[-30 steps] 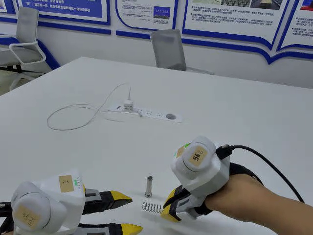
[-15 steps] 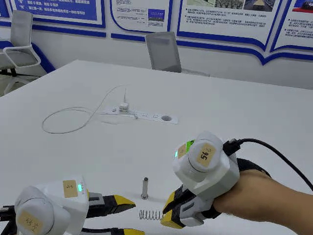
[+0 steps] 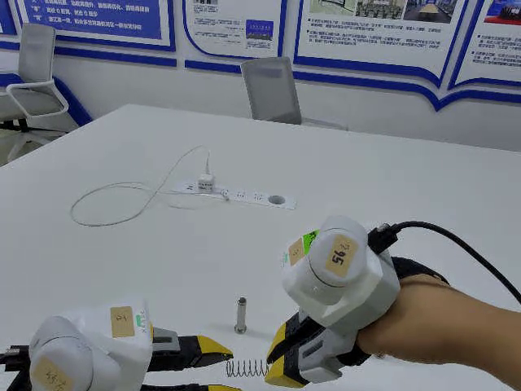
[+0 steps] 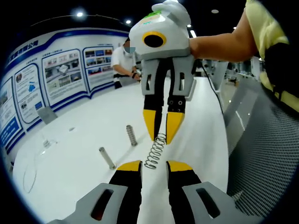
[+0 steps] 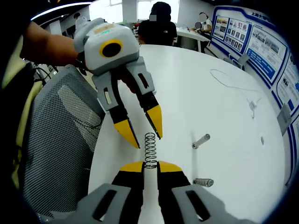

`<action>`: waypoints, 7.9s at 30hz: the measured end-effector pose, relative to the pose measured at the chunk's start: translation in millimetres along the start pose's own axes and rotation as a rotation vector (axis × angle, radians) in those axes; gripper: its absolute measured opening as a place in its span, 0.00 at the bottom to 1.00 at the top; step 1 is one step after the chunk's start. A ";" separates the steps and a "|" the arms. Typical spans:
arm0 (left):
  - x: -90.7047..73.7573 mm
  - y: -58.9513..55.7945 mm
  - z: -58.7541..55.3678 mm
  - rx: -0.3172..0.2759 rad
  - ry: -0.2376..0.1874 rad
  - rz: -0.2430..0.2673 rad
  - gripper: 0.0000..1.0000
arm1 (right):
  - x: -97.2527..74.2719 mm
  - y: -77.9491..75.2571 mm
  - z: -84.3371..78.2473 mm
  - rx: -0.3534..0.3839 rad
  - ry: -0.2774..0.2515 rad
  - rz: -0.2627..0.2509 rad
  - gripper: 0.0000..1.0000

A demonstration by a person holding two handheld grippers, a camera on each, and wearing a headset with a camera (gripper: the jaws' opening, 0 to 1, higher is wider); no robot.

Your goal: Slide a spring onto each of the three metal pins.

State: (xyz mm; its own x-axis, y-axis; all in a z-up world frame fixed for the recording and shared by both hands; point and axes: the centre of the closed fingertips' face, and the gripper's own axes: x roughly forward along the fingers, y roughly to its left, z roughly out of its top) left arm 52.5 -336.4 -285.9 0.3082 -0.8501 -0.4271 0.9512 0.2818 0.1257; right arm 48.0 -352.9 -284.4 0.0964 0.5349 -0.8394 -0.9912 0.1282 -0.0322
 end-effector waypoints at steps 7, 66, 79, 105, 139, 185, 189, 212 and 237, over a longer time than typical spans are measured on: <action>1.6 -4.1 1.7 0.021 -0.003 -0.014 0.16 | -1.7 4.8 -1.8 -0.011 0.014 0.026 0.11; 3.7 -4.6 10.1 -0.012 -0.039 -0.008 0.16 | -14.6 10.5 49.9 -0.113 -0.049 -0.004 0.11; -4.3 5.2 5.8 -0.041 -0.053 0.030 0.24 | -16.6 0.4 49.5 -0.105 -0.046 -0.016 0.11; -14.7 19.2 -5.9 -0.092 -0.054 0.094 0.42 | -36.0 -45.1 55.5 -0.066 -0.065 -0.109 0.11; -15.4 26.1 -18.6 -0.131 -0.049 0.118 0.52 | -1.4 -104.5 47.5 0.035 -0.056 -0.174 0.11; -13.4 25.4 -24.2 -0.143 -0.034 0.110 0.50 | 45.9 -92.2 19.3 0.100 -0.005 -0.125 0.12; -13.9 26.1 -25.7 -0.145 -0.032 0.111 0.50 | 49.0 -89.7 18.2 0.103 0.000 -0.116 0.12; -11.1 28.0 -23.4 -0.145 -0.036 0.110 0.51 | 45.4 -92.6 16.1 0.096 -0.022 -0.137 0.20; -8.2 28.9 -16.6 -0.135 -0.032 0.108 0.52 | 2.4 -97.1 -6.6 0.147 -0.094 -0.228 0.31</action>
State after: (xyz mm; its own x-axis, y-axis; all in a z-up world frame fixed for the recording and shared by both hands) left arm 77.2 -313.9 -293.7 0.4111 -0.8246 -0.3886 0.9026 0.4279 0.0469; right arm 143.8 -369.5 -286.9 0.3300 0.5525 -0.7654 -0.9200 0.3700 -0.1295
